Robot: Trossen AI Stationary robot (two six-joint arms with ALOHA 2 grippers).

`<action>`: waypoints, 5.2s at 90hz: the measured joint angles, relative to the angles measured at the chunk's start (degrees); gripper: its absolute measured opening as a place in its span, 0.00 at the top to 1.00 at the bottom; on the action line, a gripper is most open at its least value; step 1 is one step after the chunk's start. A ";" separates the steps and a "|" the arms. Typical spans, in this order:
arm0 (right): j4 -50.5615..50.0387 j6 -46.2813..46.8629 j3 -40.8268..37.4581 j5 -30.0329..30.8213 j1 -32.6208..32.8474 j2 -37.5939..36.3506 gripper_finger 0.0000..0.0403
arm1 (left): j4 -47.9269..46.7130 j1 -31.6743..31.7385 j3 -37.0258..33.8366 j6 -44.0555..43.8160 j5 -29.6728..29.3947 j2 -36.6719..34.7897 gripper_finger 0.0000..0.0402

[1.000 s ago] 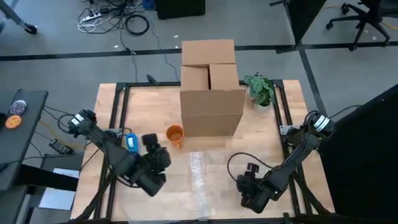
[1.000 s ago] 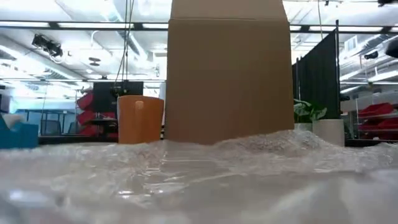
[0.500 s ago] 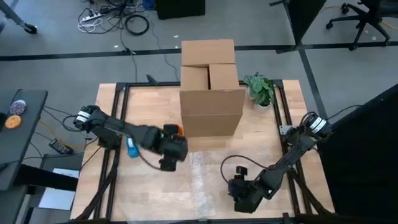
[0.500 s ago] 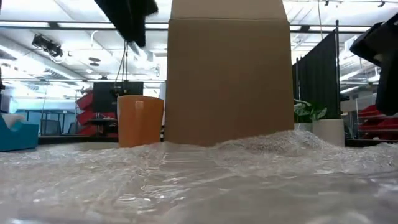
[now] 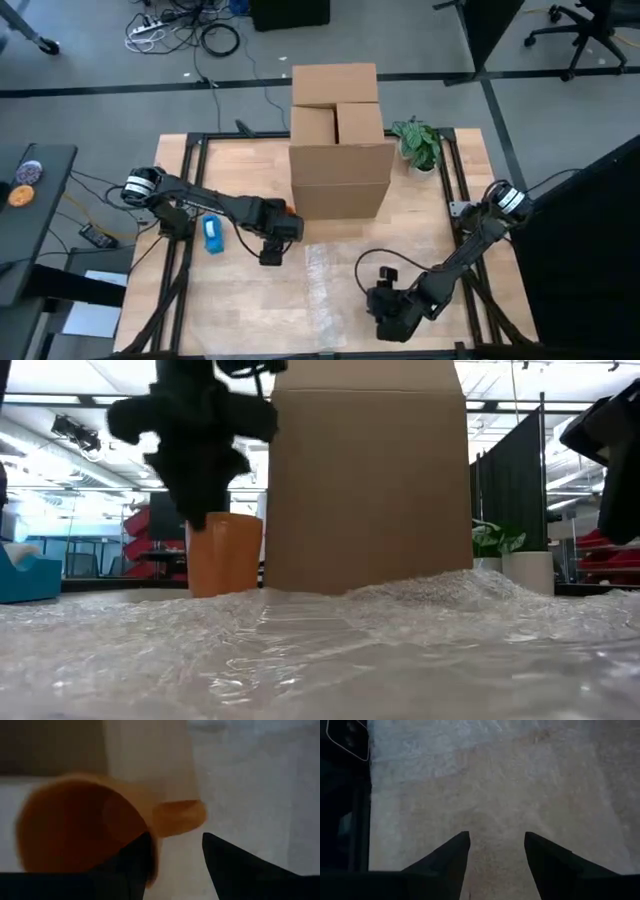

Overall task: Wrap mug
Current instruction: Wrap the orange mug using the transparent bubble wrap

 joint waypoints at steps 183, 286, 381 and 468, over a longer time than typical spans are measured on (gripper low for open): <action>-10.42 -7.91 8.04 -4.52 -5.30 2.11 0.57 | 29.25 -23.36 12.61 -11.79 -17.17 8.70 1.00; -32.17 21.09 7.78 6.50 6.13 -2.86 0.57 | -1.20 -12.39 28.60 -6.34 6.23 19.69 0.96; -23.91 25.70 -8.03 -4.31 1.33 -2.80 0.35 | -0.55 -17.25 26.84 -9.10 3.85 20.81 0.77; 4.93 -23.97 8.08 12.01 -0.04 -2.76 1.00 | -20.52 -32.89 45.63 -20.50 -16.81 20.84 0.75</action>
